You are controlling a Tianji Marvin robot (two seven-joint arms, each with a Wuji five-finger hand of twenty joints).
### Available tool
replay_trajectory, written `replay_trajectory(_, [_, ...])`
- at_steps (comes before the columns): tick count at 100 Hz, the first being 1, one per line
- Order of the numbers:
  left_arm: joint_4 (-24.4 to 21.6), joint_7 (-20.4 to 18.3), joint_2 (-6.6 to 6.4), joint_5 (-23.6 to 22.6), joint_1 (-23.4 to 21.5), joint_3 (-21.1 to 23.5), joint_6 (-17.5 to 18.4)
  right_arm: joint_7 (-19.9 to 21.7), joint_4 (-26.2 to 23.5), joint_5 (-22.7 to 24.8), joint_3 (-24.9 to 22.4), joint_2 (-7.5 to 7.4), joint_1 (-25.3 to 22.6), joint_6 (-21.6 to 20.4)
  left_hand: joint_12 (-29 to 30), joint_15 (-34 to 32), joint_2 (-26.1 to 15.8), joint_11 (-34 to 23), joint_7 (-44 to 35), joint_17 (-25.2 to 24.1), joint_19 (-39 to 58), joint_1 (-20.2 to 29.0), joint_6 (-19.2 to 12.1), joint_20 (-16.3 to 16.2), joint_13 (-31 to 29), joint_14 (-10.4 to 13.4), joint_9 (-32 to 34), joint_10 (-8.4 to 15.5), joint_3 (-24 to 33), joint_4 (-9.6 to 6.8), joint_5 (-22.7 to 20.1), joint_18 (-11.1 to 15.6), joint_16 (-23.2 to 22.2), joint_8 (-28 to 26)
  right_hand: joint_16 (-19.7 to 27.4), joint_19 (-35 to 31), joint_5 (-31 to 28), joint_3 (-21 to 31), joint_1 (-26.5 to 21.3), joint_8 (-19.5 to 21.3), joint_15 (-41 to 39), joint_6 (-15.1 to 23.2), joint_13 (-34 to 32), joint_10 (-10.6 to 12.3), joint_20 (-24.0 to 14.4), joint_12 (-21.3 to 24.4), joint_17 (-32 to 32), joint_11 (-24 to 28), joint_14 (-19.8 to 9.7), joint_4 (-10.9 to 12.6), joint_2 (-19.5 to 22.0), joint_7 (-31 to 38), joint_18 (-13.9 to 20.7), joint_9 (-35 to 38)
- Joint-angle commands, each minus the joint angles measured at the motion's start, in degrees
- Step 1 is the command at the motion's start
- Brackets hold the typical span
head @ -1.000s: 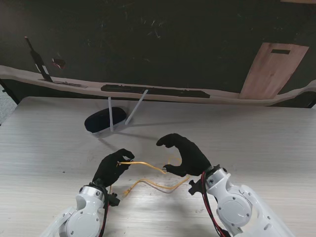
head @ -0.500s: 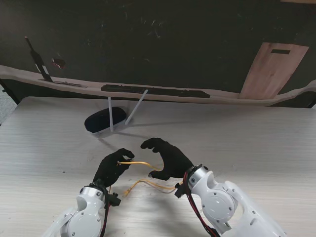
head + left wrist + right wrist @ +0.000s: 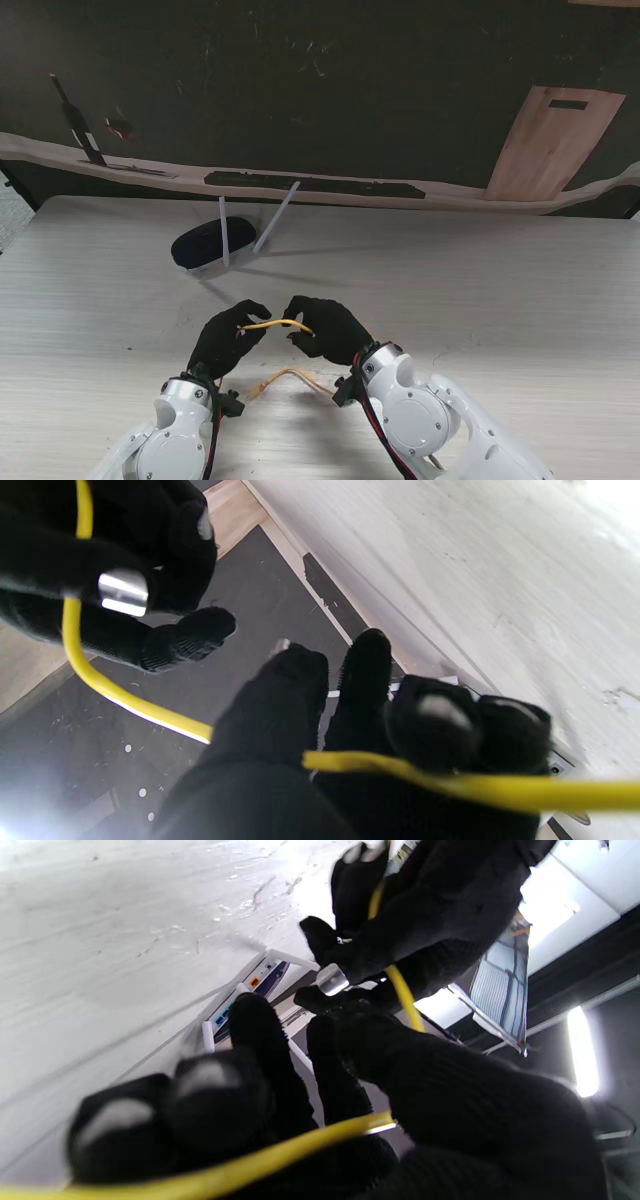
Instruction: Untangle the Ethernet cable and plug it into the router
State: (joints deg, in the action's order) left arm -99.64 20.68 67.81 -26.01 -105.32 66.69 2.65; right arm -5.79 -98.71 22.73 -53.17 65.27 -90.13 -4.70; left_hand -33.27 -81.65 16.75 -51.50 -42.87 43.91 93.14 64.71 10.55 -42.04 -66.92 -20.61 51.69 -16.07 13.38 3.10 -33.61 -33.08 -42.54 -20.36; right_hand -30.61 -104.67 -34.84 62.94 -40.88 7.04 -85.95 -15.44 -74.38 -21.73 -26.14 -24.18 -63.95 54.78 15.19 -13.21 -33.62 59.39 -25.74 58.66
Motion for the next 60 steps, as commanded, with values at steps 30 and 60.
replay_trajectory(30, [-1.34,-4.27,-1.55,-5.57,-2.07,3.27,4.02,0.84,-1.18,-3.23,-2.74,1.07,-1.86,6.29,10.49,46.32,9.97,20.94,17.89,-42.21,-34.26,-28.00,0.17,9.88,43.53,-2.27,-25.63,1.78,29.11,0.62,12.02,11.95,11.94,3.38,-10.86,-15.30,-1.65,-6.14,-5.13,-0.53,-15.42,3.81,-0.38,-4.41,-18.77,-3.34,-5.52,17.72,-9.13,-0.82,5.88,8.47,17.66,10.65])
replay_trajectory(60, [-5.80,-6.65,-2.47,-8.44,-8.07,10.76,10.68,-1.69,-0.48,-2.37,-6.49,1.39,-3.69,5.95,12.48,49.96,5.85,23.69,19.71,-42.93,-37.12,-27.61,-0.49,13.45,44.56,-2.23,-25.07,1.03,23.72,0.08,8.51,13.16,13.77,4.63,-11.37,-15.30,-1.96,-6.18,-5.31,-0.63,-15.44,3.29,-0.37,-4.88,-19.58,-3.34,-5.53,17.97,-8.78,-0.70,5.55,8.41,17.57,11.09])
